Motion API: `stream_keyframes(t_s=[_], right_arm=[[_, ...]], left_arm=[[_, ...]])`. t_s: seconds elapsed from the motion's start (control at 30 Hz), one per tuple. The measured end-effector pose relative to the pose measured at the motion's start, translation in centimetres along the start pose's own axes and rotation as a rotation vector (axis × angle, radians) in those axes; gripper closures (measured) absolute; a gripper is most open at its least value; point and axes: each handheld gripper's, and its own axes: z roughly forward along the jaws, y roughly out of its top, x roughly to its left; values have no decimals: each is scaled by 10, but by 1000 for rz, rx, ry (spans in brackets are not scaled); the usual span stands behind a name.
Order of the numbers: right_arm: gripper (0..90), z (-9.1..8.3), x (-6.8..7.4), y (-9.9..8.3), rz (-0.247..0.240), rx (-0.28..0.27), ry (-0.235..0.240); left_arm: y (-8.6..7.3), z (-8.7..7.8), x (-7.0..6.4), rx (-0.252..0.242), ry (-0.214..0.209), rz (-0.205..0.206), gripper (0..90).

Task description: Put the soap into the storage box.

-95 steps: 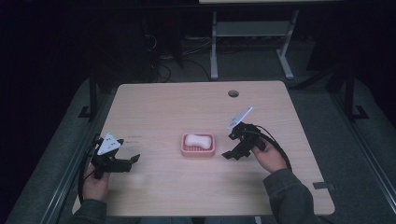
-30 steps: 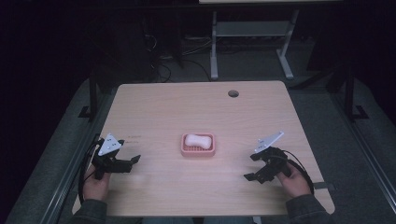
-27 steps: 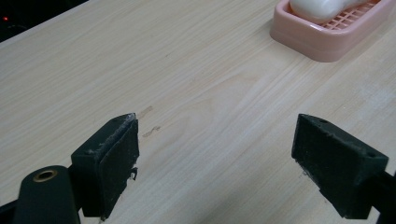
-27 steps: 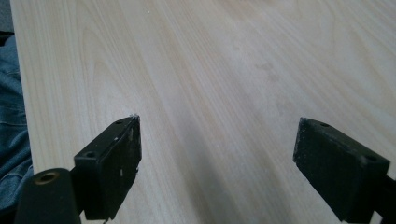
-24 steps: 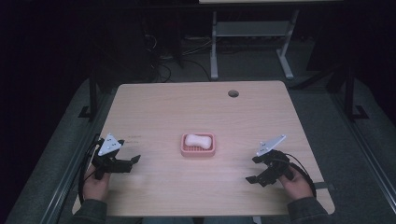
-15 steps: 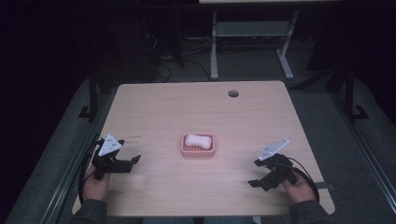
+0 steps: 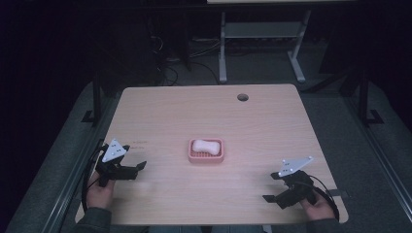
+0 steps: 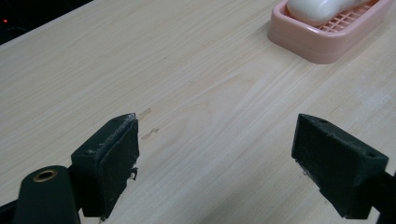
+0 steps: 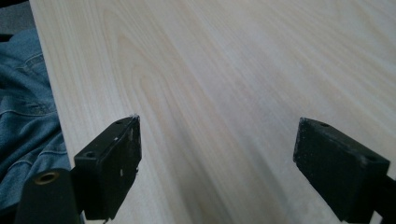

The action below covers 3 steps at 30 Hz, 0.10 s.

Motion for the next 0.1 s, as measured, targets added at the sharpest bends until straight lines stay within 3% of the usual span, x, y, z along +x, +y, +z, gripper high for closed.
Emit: stream_keyframes(t_s=[0.1], right_arm=[[144, -2, 4, -3, 23, -5, -16]], left_arm=[[0, 0, 1, -6, 0, 0, 145]])
